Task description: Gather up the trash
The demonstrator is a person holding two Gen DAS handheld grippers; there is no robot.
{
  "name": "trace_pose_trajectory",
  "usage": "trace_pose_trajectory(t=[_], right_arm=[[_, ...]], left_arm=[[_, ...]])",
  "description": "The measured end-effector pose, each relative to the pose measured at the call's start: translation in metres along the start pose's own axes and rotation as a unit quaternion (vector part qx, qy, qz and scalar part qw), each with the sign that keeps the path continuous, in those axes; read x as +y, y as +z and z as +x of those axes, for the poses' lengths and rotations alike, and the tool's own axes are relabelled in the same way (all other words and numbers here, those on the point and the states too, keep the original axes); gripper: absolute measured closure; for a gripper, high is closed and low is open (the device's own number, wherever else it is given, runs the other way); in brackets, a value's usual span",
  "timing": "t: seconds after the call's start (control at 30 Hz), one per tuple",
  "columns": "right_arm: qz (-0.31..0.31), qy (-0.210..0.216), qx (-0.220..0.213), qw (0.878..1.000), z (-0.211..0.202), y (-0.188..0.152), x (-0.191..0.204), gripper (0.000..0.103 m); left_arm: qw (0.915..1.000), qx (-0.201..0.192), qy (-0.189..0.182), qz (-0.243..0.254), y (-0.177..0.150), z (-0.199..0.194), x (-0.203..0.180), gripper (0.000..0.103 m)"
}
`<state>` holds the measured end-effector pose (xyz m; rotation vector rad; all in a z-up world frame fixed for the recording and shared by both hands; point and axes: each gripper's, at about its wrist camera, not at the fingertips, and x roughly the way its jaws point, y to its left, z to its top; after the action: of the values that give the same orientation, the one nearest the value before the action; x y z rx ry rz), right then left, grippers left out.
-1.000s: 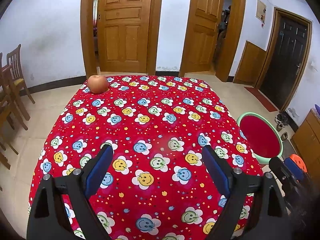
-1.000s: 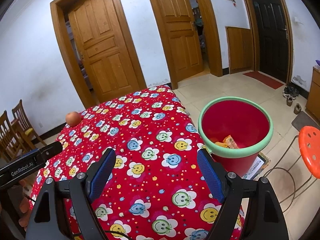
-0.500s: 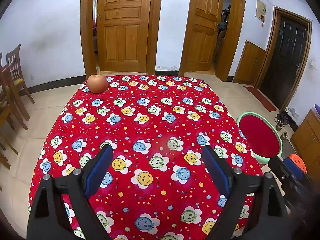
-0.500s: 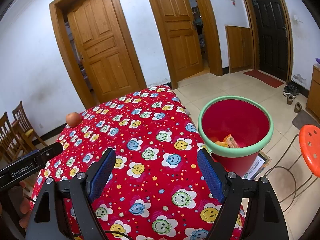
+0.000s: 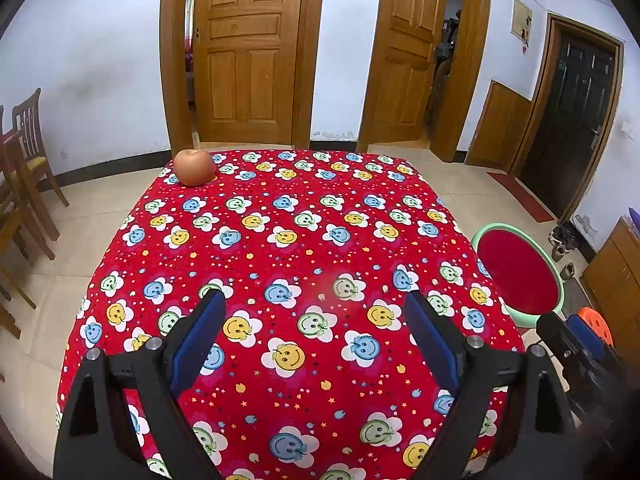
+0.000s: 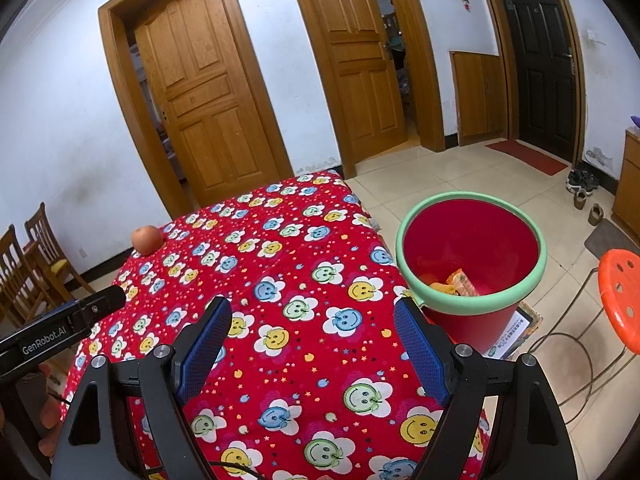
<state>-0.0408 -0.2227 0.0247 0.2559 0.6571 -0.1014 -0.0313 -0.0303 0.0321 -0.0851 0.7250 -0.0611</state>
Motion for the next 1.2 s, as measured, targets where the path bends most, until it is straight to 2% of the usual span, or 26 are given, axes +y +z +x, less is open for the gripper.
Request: trace_pose_trajectory(t=[1.2], right_arm=[[0.002, 0.000, -0.004, 1.000, -0.0001, 0.0008, 0.0013, 0.019]], left_arm=[[1.0000, 0.002, -0.001, 0.003, -0.0013, -0.0008, -0.0028, 0.014]])
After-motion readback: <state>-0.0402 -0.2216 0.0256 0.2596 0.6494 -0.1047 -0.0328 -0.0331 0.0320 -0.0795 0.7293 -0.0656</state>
